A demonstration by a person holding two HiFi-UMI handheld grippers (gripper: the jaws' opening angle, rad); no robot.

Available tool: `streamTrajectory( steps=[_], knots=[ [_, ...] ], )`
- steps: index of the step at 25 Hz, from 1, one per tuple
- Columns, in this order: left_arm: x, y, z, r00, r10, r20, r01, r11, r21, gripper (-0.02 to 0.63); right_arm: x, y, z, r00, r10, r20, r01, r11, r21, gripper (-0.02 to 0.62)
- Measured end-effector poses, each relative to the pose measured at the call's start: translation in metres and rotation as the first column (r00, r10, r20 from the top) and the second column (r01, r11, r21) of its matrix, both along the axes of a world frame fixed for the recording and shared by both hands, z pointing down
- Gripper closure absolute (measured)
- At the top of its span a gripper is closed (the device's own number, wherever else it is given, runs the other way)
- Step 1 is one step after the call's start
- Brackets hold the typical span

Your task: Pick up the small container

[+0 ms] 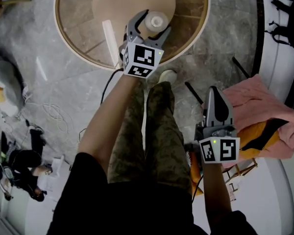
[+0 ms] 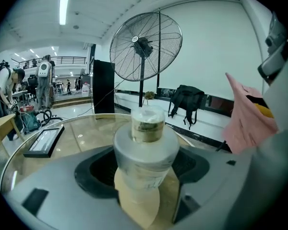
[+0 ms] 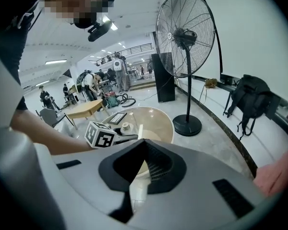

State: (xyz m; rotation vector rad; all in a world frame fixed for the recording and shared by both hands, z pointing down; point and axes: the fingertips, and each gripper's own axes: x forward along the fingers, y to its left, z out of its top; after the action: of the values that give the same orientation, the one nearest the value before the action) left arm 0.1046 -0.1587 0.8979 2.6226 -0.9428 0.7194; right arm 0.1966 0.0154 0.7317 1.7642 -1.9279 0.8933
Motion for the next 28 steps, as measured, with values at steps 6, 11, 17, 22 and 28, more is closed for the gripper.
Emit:
streamTrajectory(
  steps=[6,11,17,22,28],
  knots=[
    [-0.035,0.007,-0.065,0.998,-0.049,-0.034,0.048,0.999,-0.024,0.262,-0.027,-0.009,-0.031,0.999,-0.04,-0.03,0.042,0.998,0.046,0.574],
    [-0.065,0.011,-0.131,0.995,-0.098,-0.026,0.098,0.995,-0.022,0.262,-0.035,-0.015,-0.077,0.997,-0.048,-0.052,0.052,0.995,0.088,0.574],
    [-0.105,0.036,-0.225,0.99,-0.143,-0.01,0.143,0.99,-0.018,0.262,-0.046,-0.025,-0.163,0.99,-0.08,-0.118,0.096,0.986,0.134,0.574],
    [-0.127,0.046,-0.31,0.986,-0.167,-0.007,0.166,0.986,-0.028,0.262,-0.06,-0.033,-0.239,0.985,-0.081,-0.152,0.108,0.979,0.175,0.574],
    [-0.163,0.078,-0.415,0.984,-0.174,-0.046,0.173,0.984,-0.031,0.262,-0.077,-0.014,-0.326,0.993,-0.017,-0.119,0.048,0.964,0.262,0.574]
  ],
)
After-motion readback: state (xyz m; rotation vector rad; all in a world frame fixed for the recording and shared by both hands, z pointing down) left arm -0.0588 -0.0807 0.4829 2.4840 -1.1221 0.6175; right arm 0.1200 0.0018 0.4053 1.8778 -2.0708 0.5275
